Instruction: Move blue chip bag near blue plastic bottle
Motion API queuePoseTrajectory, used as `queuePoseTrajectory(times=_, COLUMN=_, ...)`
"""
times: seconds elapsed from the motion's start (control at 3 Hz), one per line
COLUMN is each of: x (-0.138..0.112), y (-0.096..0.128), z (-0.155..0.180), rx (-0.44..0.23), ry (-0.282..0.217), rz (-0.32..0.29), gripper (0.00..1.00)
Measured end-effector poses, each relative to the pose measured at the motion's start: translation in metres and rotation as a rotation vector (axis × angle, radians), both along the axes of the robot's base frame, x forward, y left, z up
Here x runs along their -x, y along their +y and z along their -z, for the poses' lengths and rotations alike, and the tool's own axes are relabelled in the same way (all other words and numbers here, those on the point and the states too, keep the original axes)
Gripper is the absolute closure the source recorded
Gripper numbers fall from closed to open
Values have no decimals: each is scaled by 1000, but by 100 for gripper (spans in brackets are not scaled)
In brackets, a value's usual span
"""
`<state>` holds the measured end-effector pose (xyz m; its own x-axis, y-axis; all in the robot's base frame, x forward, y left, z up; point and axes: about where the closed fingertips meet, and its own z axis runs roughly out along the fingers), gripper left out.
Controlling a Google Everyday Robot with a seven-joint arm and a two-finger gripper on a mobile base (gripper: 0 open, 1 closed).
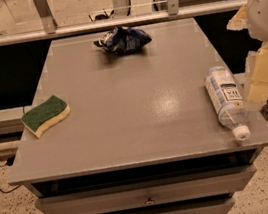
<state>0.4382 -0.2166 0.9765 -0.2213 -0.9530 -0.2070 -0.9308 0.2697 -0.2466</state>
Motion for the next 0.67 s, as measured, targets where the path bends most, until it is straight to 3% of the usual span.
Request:
queuePoseTrajectory(times=0.33, x=0, y=0, z=0, rx=0, ry=0, rz=0, gripper=0)
queuePoseTrajectory(times=0.67, x=-35, y=15, z=2, rx=-28, ry=-58, rz=-15, gripper=0)
